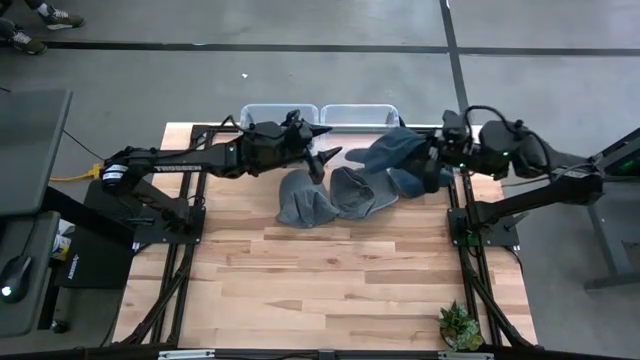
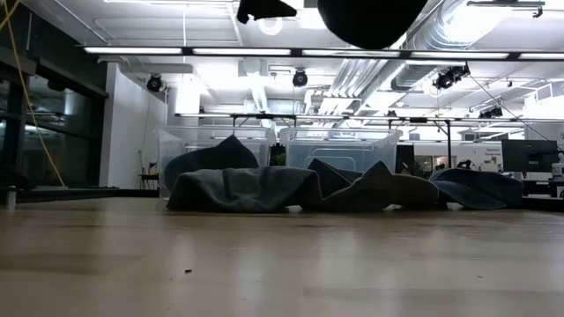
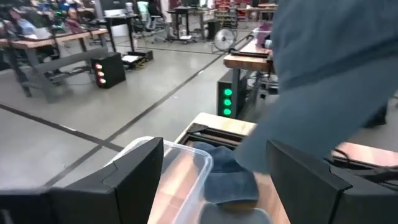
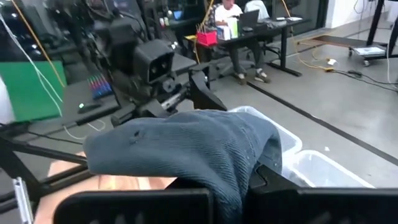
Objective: Pick and place caps into container
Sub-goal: Put the left blue cap into the left transparent container
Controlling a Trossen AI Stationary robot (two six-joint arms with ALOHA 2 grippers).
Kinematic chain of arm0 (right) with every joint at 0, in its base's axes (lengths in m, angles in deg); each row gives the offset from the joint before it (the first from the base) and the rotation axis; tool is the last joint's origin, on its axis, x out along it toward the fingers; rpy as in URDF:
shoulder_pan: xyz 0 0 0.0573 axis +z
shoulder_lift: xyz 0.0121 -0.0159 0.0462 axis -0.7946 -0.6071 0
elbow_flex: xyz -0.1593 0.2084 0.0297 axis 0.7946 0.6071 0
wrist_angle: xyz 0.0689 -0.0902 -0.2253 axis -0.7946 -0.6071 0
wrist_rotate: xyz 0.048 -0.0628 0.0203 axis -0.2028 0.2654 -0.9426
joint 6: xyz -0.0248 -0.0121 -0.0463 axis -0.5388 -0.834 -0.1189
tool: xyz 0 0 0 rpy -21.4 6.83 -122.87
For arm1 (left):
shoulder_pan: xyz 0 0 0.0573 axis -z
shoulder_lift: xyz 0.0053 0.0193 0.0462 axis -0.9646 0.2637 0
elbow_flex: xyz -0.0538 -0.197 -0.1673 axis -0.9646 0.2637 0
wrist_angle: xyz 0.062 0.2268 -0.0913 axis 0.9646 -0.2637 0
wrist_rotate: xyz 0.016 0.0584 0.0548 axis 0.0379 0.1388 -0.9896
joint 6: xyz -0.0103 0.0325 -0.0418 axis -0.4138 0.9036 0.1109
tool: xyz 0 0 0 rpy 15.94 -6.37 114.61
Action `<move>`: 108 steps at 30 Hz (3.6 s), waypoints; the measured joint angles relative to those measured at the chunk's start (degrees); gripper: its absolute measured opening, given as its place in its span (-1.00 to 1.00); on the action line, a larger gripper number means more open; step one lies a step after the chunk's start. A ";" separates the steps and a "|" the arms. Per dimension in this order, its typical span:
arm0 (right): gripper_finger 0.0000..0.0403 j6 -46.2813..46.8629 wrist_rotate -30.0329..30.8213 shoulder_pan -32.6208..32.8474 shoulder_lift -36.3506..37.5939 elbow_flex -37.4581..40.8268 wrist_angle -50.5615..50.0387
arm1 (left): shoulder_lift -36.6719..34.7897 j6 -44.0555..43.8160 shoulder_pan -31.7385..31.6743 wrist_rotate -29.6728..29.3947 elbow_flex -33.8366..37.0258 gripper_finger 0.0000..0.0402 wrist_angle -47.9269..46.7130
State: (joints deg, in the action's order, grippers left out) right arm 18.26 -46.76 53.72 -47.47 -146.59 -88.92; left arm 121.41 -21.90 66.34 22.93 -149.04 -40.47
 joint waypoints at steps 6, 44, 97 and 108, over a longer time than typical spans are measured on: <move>-0.99 -0.05 -1.78 -0.01 1.95 0.00 0.96 | 0.00 -2.63 -2.43 7.22 0.00 0.40 1.76; -0.99 -7.64 -19.16 -3.89 -16.20 -32.17 -4.44 | 9.25 -7.13 -1.98 20.88 0.00 0.39 40.09; -0.63 -14.28 -28.94 -20.09 -25.00 -37.51 -7.77 | 9.22 -10.37 -2.09 9.64 0.00 -0.98 45.44; 0.26 -15.24 -28.95 -20.72 -22.43 -37.51 -7.72 | 9.20 -13.42 -2.16 7.47 0.00 -0.99 43.78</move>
State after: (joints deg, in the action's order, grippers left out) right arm 3.02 -75.72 33.00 -69.90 -184.10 -96.64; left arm 130.62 -35.33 64.19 30.40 -149.04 3.32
